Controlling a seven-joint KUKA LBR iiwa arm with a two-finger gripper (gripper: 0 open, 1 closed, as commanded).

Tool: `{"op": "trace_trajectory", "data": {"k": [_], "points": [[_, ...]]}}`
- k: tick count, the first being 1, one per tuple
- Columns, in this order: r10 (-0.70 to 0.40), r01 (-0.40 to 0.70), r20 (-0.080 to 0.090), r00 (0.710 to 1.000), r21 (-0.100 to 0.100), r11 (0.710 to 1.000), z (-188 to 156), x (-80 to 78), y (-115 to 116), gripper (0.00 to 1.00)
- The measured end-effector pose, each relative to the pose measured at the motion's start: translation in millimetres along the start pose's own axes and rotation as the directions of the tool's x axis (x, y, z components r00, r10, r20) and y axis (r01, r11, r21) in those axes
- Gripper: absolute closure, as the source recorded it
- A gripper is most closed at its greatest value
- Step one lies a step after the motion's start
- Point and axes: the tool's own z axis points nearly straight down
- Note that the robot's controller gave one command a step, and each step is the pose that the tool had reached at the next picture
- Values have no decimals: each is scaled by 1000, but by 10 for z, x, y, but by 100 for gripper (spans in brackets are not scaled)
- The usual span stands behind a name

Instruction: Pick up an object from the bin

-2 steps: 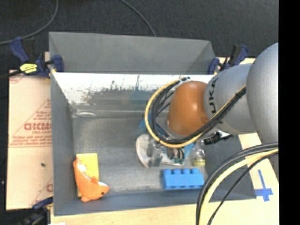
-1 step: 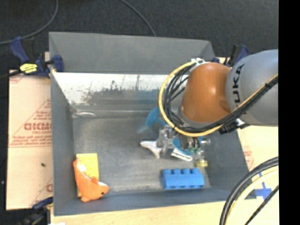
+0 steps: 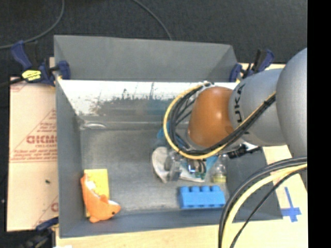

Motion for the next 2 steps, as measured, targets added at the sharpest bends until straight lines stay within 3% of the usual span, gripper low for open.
{"op": "trace_trajectory", "data": {"k": [1,2], "points": [[-13,13,1,1000,1,1000,67,-526,54,100],[-12,12,1,1000,0,1000,67,-526,54,100]]}}
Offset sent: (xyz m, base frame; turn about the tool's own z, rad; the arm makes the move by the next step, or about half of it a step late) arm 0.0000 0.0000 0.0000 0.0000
